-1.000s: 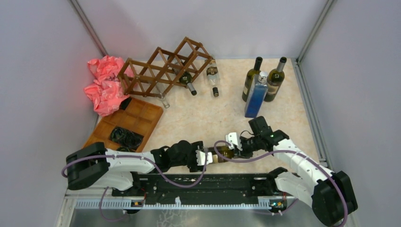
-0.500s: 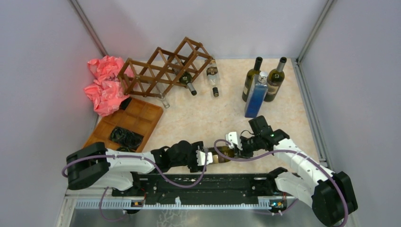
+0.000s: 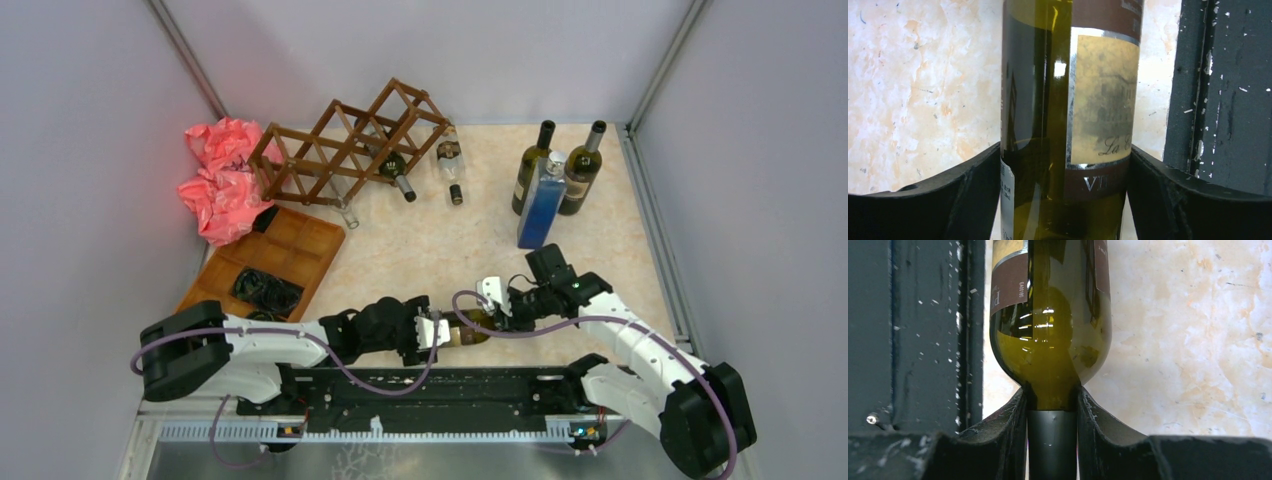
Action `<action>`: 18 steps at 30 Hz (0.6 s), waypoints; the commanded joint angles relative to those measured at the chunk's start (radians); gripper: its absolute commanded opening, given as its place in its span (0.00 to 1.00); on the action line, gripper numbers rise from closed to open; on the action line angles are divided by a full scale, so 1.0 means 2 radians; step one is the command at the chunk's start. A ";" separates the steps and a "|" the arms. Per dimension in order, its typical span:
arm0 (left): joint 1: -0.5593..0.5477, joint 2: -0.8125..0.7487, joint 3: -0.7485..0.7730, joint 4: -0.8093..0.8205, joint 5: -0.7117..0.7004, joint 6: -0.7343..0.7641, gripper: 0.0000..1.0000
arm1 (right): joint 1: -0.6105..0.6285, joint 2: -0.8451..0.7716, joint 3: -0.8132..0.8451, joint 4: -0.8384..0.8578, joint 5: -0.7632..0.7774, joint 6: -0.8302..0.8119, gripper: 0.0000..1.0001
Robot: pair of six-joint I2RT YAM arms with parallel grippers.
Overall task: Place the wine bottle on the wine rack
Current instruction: Pick up the wine bottle from the center of the board.
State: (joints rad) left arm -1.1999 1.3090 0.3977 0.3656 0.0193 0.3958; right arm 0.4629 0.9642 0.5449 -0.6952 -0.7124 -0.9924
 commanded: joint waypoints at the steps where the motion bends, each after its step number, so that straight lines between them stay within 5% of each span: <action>1: 0.002 -0.018 -0.001 0.043 -0.032 -0.023 0.93 | 0.015 -0.007 0.028 0.007 -0.060 0.028 0.00; 10: 0.002 -0.065 -0.005 0.023 -0.029 -0.034 0.99 | 0.006 -0.014 0.035 0.002 -0.062 0.038 0.00; 18: 0.002 -0.190 0.006 -0.031 -0.012 -0.072 0.99 | -0.027 -0.032 0.047 -0.013 -0.091 0.042 0.00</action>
State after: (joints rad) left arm -1.1995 1.0496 0.3824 0.3260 -0.0124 0.3115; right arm 0.4343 0.9390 0.5652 -0.7223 -0.7620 -0.9176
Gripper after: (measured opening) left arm 0.987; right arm 0.318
